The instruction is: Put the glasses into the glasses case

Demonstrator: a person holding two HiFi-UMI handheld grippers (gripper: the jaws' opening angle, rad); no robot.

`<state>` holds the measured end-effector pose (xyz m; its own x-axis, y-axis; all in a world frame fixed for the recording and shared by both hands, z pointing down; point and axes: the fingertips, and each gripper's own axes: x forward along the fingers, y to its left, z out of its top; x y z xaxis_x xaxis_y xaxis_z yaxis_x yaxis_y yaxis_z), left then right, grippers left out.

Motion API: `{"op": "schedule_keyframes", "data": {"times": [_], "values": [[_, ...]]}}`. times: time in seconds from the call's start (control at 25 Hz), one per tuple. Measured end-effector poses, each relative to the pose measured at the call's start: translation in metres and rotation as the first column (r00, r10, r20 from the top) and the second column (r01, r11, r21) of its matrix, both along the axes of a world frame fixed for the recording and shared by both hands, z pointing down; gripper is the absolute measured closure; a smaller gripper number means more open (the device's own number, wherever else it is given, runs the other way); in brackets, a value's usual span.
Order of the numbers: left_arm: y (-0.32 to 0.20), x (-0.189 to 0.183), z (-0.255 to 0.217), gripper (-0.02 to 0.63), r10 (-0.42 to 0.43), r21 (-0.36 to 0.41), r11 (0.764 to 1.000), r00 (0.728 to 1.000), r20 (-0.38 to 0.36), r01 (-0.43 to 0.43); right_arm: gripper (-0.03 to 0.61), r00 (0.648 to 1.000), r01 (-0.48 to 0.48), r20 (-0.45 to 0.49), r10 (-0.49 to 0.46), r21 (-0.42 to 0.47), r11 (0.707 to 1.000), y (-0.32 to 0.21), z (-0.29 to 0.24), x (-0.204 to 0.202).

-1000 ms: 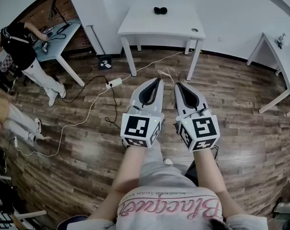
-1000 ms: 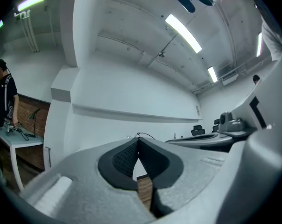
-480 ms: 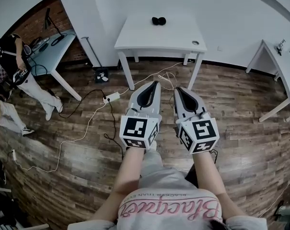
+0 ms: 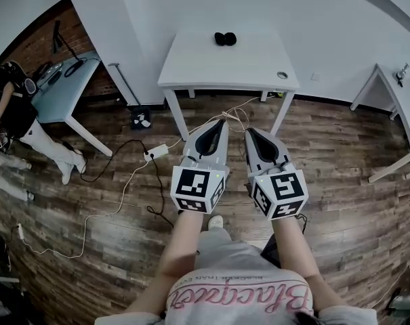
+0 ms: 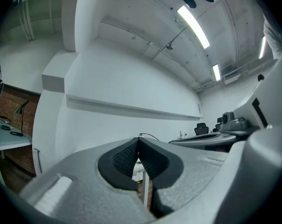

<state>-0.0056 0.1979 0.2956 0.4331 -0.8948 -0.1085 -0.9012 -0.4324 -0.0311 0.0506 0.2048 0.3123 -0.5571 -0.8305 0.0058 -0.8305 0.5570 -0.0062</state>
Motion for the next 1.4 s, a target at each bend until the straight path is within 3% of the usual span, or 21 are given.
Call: {"op": "schedule_keyframes", "data": {"times": [0.44, 0.8, 1.4], "values": [[-0.090, -0.034, 0.005, 0.609, 0.048, -0.022, 0.999, 0.999, 0.009, -0.048, 0.565, 0.999, -0.041, 0.005, 0.041, -0.017, 0.999, -0.090, 0.003, -0.036], [-0.126, -0.037, 0.016, 0.609, 0.085, -0.040, 0.996, 0.996, 0.002, -0.085, 0.565, 0.997, -0.071, 0.009, 0.071, -0.036, 0.997, -0.124, 0.011, -0.040], [-0.202, -0.052, 0.023, 0.609, 0.044, -0.054, 0.998, 0.999, -0.004, -0.044, 0.565, 0.998, -0.054, 0.041, 0.056, -0.050, 0.997, -0.204, 0.018, -0.042]]}}
